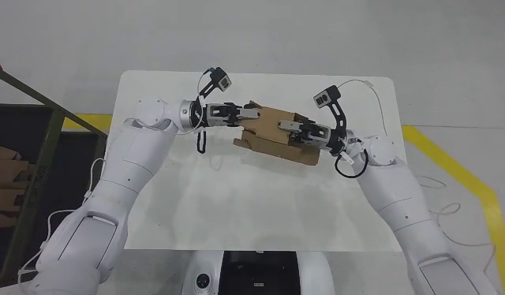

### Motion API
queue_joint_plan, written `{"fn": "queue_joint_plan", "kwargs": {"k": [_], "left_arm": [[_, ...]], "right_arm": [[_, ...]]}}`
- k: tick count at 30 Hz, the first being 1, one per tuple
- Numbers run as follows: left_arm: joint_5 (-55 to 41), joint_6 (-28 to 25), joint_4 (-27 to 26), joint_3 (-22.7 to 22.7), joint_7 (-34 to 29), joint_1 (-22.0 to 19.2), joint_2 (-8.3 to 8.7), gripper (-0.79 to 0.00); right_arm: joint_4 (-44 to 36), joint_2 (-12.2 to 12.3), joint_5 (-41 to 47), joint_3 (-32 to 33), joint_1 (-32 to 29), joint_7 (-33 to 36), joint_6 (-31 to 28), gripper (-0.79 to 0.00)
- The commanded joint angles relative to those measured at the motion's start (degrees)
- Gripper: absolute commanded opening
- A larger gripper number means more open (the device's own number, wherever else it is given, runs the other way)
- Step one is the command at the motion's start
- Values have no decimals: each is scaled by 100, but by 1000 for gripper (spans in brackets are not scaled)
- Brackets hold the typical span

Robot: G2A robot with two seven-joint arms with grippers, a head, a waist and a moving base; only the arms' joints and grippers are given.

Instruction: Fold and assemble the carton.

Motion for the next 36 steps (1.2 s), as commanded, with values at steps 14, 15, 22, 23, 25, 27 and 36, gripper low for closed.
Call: {"fn": "queue_joint_plan", "kwargs": {"k": [14,15,22,23,25,27,36], "left_arm": [[-345,54,70,-168,164,43,4,0],[-369,57,82,-175,180,45,2,0],[-518,69,113,-221,281,68,-13,0],[-544,91,106,-230,276,71,-13,0],[-567,109,85,-256,269,80,-9,0],[-556,108,60,-288,278,91,-2,0],[-761,381,-126,-430,265,210,26,0]], "right_arm": [[17,-12,-17,43,-23,-25,-43,-785],[5,-12,-11,47,-32,-24,-50,-785],[-36,-8,-64,79,-79,-37,-90,-785],[-34,-6,-90,86,-84,-58,-97,-785],[-40,-5,-121,94,-90,-83,-107,-785],[-49,-5,-131,103,-93,-105,-107,-785],[-62,-3,-269,122,-122,-219,-123,-785]]}}
